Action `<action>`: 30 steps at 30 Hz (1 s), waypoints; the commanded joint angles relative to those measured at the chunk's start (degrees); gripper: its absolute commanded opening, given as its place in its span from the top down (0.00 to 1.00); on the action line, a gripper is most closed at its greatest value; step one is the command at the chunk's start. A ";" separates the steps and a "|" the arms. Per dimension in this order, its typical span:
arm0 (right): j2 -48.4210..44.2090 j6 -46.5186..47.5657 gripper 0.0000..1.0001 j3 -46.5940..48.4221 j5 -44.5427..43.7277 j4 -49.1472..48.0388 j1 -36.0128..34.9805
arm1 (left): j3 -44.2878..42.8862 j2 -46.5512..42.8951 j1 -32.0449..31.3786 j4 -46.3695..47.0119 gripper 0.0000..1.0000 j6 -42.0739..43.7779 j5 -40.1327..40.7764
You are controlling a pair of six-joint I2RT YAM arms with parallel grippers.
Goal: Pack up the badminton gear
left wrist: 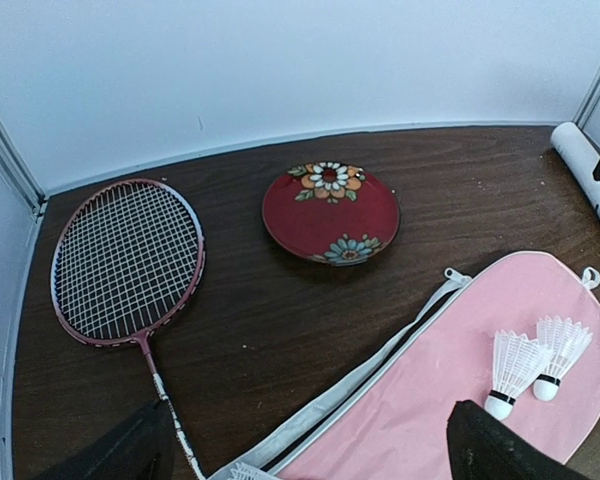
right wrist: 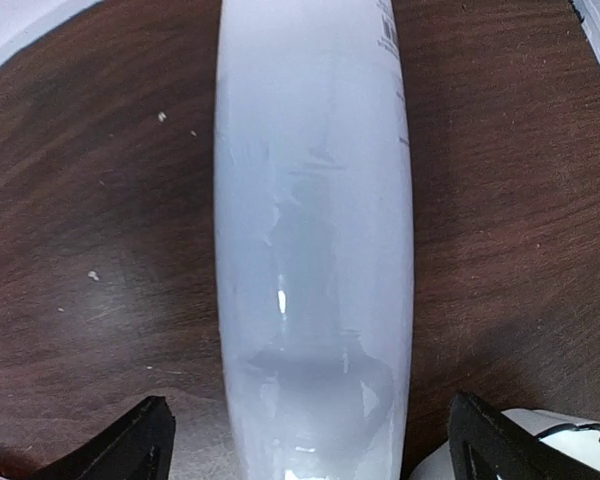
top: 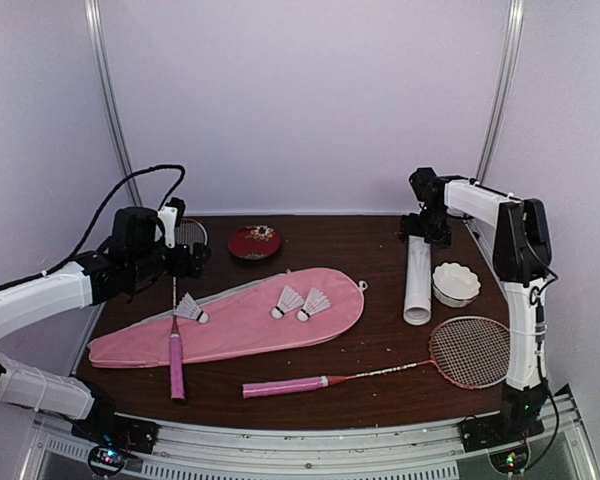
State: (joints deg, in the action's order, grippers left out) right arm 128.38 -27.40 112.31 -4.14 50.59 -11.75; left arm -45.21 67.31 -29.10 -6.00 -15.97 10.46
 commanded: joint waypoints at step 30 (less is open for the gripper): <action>8.11 1.76 0.23 8.43 2.86 13.35 -7.19 | 0.49 1.39 -0.36 4.28 0.02 0.81 1.16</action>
State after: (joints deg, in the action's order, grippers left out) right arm 136.31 -26.44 122.72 -0.23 60.10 -16.58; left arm -45.21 68.86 -29.10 -5.45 -14.55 11.75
